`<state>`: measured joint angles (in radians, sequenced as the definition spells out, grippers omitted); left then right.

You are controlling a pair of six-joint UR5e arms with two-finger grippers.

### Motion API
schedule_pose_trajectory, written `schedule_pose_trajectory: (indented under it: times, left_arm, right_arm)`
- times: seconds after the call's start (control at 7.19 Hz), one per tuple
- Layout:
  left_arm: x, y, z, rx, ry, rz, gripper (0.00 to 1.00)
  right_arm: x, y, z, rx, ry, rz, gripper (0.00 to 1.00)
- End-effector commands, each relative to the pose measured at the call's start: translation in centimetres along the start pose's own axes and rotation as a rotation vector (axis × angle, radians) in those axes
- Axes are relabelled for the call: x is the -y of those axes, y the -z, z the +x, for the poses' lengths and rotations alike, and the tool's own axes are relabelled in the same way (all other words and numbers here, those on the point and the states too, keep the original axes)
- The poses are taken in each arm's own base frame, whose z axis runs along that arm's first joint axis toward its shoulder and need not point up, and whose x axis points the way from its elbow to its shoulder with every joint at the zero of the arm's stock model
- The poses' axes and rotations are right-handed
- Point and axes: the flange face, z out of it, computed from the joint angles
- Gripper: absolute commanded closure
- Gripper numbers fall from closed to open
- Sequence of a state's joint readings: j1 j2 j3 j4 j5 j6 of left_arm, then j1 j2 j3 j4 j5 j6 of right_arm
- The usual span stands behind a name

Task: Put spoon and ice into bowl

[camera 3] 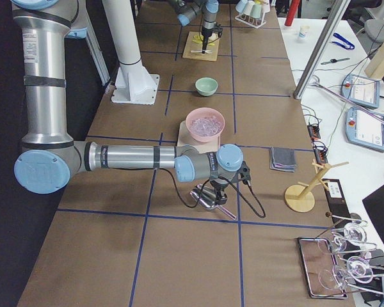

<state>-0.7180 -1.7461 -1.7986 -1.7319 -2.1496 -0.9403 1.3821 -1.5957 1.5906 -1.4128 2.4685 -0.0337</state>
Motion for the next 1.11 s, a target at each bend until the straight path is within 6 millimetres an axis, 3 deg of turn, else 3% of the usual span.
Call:
schedule_pose_trajectory:
  times: [0.0, 0.42, 0.56, 0.83, 0.97]
  left_arm:
    - [0.02, -0.17, -0.11, 0.001, 0.004, -0.004, 0.23]
    - [0.13, -0.55, -0.37, 0.008, 0.009, -0.009, 0.31]
    - [0.07, -0.46, -0.37, 0.007, 0.010, -0.008, 0.41]
    - [0.01, -0.65, -0.66, 0.011, 0.011, -0.011, 0.74]
    - [-0.18, -0.73, -0.98, 0.013, 0.014, -0.014, 0.82]
  right_arm:
    - [0.03, 0.02, -0.02, 0.000, 0.002, 0.001, 0.00]
    - [0.07, 0.11, -0.15, 0.001, 0.004, 0.003, 0.00]
    - [0.01, 0.12, -0.16, 0.001, 0.004, 0.003, 0.00]
    - [-0.01, 0.08, -0.11, 0.001, 0.003, 0.002, 0.00]
    - [0.06, 0.10, -0.14, 0.001, 0.003, 0.002, 0.00]
